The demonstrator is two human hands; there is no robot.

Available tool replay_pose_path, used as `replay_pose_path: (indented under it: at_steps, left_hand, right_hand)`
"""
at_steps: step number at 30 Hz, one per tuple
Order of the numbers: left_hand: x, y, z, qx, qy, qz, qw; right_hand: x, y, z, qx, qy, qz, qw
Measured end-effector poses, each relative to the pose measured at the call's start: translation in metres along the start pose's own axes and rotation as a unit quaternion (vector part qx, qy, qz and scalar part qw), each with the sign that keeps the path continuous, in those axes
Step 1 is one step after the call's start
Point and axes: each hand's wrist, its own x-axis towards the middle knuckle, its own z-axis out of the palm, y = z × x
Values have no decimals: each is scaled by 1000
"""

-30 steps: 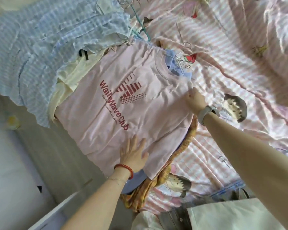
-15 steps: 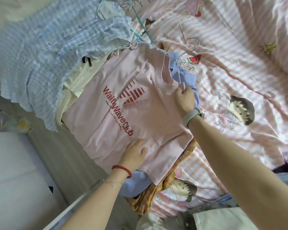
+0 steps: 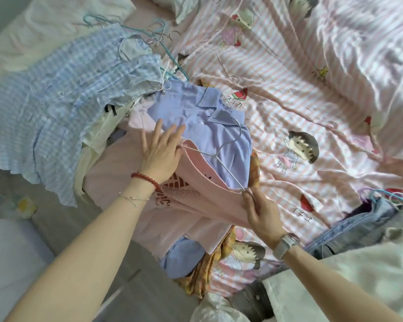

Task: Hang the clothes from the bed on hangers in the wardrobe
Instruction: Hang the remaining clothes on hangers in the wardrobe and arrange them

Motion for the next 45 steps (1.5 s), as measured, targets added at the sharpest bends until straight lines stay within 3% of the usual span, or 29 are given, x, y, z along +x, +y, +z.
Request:
replay_pose_path:
  at_steps: [2, 6, 11, 13, 16, 20, 25, 31, 36, 42, 45]
  left_hand:
    - [-15, 1, -4, -5, -47, 6, 999]
    - [-89, -6, -7, -55, -68, -9, 996]
    - [-217, -26, 5, -241, -109, -198, 944]
    - [-267, -28, 8, -281, -66, -260, 921]
    - [-333, -35, 3, -217, 11, -327, 920]
    - [-425, -51, 5, -215, 95, -368, 900]
    - [-569, -47, 28, -233, 234, -418, 846]
    - [-703, -20, 56, -184, 366, -542, 733]
    - [-788, 5, 55, -94, 434, -677, 587]
    - [-889, 10, 25, -8, 497, -736, 460]
    - [-932, 22, 8, 30, 521, -740, 425]
  right_hand:
    - [-7, 6, -10, -37, -5, -5, 999]
    - [-8, 8, -17, -136, -10, -51, 989]
    - [-5, -26, 10, -170, -55, -89, 980]
    - [-17, -50, 29, -181, -106, -112, 971]
    - [-44, -86, 56, -188, -174, -191, 948]
    - [-86, -128, 82, -151, -256, -265, 917]
    - [-161, -168, 115, -159, -286, -485, 811]
    - [-266, -224, 157, -90, -342, -610, 709]
    - [-349, -277, 176, -16, -406, -656, 636]
    - [-440, -362, 194, 83, -393, -738, 542]
    - [-483, -397, 197, 137, -389, -752, 515]
